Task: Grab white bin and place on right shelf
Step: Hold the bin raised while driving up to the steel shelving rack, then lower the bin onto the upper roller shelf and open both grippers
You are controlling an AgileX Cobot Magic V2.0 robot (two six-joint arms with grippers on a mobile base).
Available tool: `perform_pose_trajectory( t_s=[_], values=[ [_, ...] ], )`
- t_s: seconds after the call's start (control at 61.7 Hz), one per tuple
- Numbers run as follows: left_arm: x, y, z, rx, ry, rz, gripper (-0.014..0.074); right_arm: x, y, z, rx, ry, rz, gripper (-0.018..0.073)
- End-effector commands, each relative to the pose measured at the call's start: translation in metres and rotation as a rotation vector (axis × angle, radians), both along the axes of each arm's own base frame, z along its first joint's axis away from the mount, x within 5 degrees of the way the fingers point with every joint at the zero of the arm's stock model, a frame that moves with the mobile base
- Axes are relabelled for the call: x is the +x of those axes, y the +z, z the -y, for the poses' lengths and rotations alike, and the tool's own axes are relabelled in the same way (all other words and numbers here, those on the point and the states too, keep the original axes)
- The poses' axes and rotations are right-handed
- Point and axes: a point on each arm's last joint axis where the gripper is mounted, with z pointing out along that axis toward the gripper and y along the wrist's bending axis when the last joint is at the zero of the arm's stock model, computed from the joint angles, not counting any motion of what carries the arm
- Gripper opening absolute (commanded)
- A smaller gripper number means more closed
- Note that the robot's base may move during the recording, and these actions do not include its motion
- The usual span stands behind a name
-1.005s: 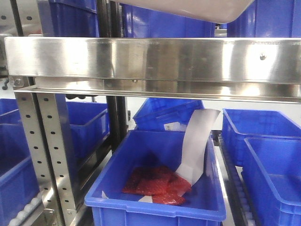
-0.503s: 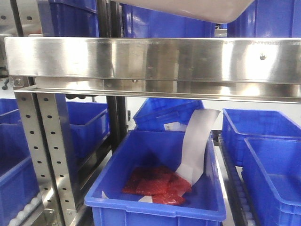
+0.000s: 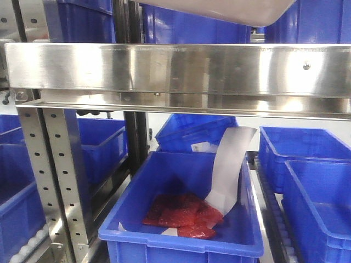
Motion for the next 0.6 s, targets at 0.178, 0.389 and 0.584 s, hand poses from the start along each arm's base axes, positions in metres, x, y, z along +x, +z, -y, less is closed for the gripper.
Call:
perform_pose_trajectory(
  t_s=[0.178, 0.389, 0.584],
  values=[
    [-0.002, 0.019, 0.007, 0.025, 0.147, 0.079, -0.0117, -0.03, 0.045, -0.032, 0.134, 0.27, 0.164, 0.0055],
    [0.021, -0.005, 0.009, 0.058, 0.17, 0.033, -0.0113, -0.019, 0.033, -0.03, 0.143, 0.259, 0.127, 0.0056],
    [0.04, -0.025, 0.01, 0.077, 0.202, 0.015, -0.0025, -0.008, 0.02, -0.029, 0.158, 0.273, 0.092, 0.0099]
  ],
)
